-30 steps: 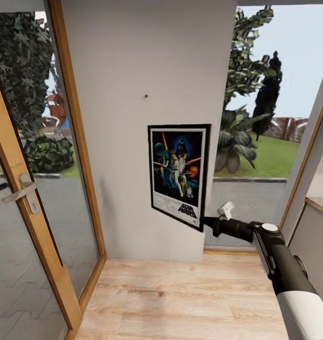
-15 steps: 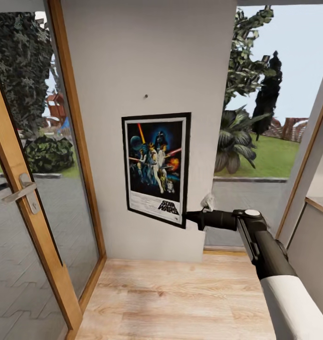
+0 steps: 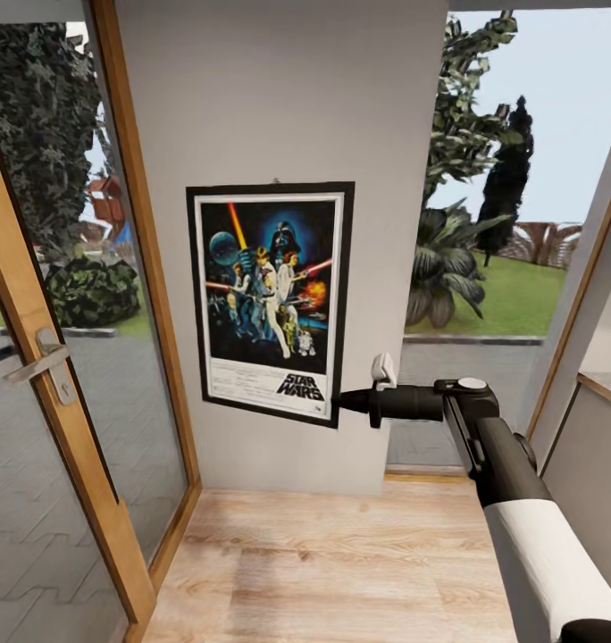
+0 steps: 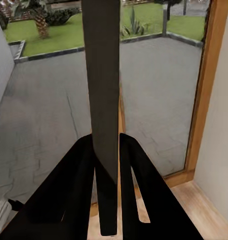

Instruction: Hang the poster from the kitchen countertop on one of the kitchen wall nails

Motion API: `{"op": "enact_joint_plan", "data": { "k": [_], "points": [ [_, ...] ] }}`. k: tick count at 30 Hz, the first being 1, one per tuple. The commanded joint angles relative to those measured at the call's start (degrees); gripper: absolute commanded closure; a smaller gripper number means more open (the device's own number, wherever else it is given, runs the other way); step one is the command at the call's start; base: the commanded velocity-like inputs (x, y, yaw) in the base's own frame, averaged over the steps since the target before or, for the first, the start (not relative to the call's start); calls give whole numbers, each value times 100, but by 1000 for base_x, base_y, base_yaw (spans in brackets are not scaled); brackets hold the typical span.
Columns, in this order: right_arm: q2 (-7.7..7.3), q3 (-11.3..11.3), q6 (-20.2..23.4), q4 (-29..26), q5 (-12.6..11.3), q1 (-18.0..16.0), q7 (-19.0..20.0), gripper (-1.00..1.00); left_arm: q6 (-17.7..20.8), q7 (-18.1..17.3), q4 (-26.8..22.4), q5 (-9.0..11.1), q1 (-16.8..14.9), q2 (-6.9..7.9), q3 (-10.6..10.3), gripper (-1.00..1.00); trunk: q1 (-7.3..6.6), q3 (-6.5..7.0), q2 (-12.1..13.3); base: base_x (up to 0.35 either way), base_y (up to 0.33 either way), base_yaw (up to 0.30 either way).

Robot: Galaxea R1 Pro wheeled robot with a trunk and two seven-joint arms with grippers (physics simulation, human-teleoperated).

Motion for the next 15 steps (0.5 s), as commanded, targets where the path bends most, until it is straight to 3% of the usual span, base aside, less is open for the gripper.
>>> {"op": "enact_joint_plan", "data": {
  "k": [1, 15],
  "points": [
    [2, -6, 72, -5, 25, -31, 78, 100, -7, -35, -4, -7, 2, -3, 20, -100, 2, -1, -3, 0, 0, 0],
    [2, -6, 283, -4, 29, -105, 280, 100, -2, -36, -4, -5, 2, -3, 20, -100, 2, -1, -3, 0, 0, 0]
  ]
}}
